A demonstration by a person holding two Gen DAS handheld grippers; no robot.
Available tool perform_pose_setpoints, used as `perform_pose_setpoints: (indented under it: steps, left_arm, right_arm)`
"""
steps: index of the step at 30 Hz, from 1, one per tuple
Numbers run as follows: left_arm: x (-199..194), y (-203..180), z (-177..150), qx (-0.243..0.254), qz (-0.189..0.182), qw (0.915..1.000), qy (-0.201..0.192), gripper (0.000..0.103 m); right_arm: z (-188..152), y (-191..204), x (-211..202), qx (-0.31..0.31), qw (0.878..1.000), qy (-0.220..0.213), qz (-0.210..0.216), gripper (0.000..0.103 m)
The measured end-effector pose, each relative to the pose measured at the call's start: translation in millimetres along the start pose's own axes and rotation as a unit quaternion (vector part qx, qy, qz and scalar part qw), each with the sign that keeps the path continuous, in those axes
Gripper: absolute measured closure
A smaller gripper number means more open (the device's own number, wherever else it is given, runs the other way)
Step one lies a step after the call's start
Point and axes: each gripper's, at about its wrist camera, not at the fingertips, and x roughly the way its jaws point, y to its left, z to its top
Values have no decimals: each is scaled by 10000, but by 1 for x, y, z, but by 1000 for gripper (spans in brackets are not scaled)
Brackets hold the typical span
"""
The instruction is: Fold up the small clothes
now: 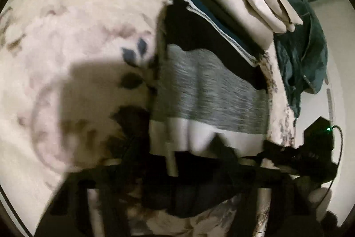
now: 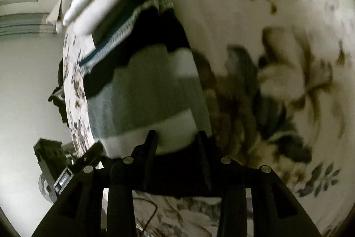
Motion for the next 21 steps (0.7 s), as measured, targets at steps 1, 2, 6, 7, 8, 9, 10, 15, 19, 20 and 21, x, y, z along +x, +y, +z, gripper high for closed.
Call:
perform_pose_setpoints:
  steps: [1,2,6,7,8,9,10,15,19,20,21]
  left_arm:
    - [0,-2,0,-54,2,10000,-7,68]
    - [-2,-4,0,-84,2,10000,-32,69]
    - [-23,4,-5,-335,67,9992,-226,65]
    - [-25,8,-10,-359,118,9989,-282,64]
    - [-25,13,-12,-424,148,9985,-301,64]
    - [-19,18,-13,-519,121,9983,-215,64]
    - [-14,23,-14,-594,136,9980,-142,64]
    - [0,4,-15,-76,279,9994,-191,94]
    - [-11,-8,-17,564,603,9964,-186,95]
    - [-15,-5,-17,675,743,9948,-171,95]
    - [-17,-1,-16,794,942,9923,-95,95]
  right_arm:
    - [-1,-1,3,70,10000,23,-6,64]
    - [-2,-4,2,135,9999,23,18,64]
    - [-2,-2,-5,186,9997,-34,172,64]
    - [-2,-4,-8,177,9997,-26,163,64]
    - [-4,-4,-7,140,9998,-5,136,64]
    - [-5,-3,-5,95,9999,32,111,64]
    - [-5,-6,-6,67,9999,66,89,64]
    - [-6,-3,-1,-49,9999,89,-17,64]
    - [-9,5,-15,-390,9982,-146,-437,95]
    - [-7,6,-21,-444,9967,-264,-626,98]
    - [-5,8,-22,-442,9960,-333,-704,98]
